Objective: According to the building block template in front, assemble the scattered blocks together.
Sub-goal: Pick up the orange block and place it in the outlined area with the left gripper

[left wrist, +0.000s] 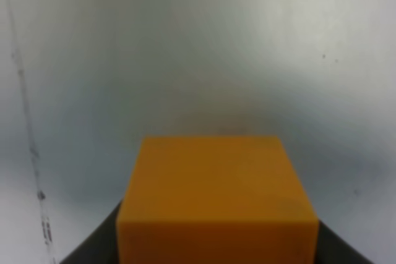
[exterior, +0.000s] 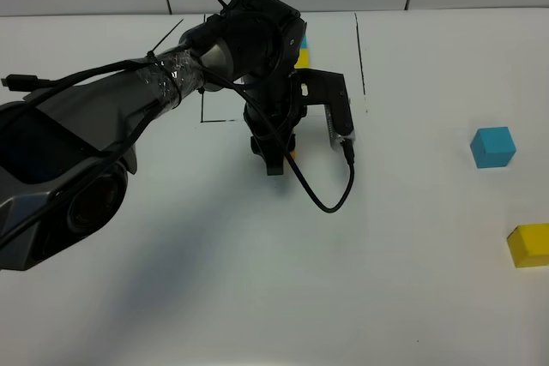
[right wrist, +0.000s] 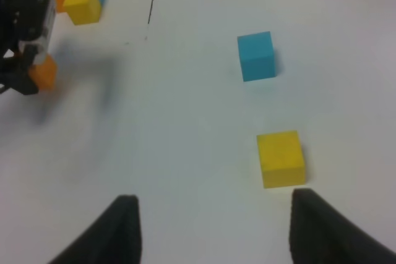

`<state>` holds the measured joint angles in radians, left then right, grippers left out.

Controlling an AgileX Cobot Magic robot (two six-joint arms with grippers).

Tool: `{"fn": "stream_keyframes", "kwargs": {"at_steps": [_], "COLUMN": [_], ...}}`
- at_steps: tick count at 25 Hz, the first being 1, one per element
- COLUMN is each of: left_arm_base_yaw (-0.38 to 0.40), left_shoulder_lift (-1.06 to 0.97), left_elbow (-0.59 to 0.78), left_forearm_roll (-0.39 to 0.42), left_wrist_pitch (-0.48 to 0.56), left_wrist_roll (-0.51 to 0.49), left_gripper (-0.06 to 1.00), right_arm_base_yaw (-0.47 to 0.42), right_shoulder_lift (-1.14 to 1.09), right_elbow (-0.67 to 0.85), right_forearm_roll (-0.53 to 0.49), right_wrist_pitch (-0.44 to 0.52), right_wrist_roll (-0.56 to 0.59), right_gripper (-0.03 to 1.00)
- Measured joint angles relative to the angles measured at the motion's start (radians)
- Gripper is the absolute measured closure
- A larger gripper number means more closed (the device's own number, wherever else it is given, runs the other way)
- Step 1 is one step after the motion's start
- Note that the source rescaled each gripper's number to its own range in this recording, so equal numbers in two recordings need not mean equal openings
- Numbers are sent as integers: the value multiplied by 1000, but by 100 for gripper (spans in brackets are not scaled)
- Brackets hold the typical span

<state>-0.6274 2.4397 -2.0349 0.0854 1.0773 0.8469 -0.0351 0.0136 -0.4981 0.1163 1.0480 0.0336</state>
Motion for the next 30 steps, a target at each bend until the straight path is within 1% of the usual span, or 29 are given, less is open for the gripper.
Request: {"fn": "stream_keyframes", "kwargs": {"at_steps": [8, 26, 27, 28, 29, 30], "left_arm_base_yaw": [0, 0, 0, 0, 0, 0], "left_shoulder_lift": [39, 42, 42, 42, 42, 42], "left_elbow": [0, -1, -1, -1, -1, -1], "left_forearm_roll": [0, 0, 0, 0, 0, 1], "left_wrist_pitch": [-9, -6, -6, -6, -8, -8], "left_wrist_roll": [22, 53, 53, 54, 55, 55], "left_gripper": [94, 94, 92, 87, 81, 71], "right_arm_base_yaw": [0, 0, 0, 0, 0, 0], "right_shoulder_lift": [0, 0, 0, 0, 0, 0], "right_elbow": [0, 0, 0, 0, 0, 0], "right_forearm_roll": [0, 0, 0, 0, 0, 0], "right_wrist_pitch": [0, 0, 0, 0, 0, 0], "right_wrist_roll": [0, 0, 0, 0, 0, 0], "right_gripper": [80, 80, 80, 80, 80, 80]}}
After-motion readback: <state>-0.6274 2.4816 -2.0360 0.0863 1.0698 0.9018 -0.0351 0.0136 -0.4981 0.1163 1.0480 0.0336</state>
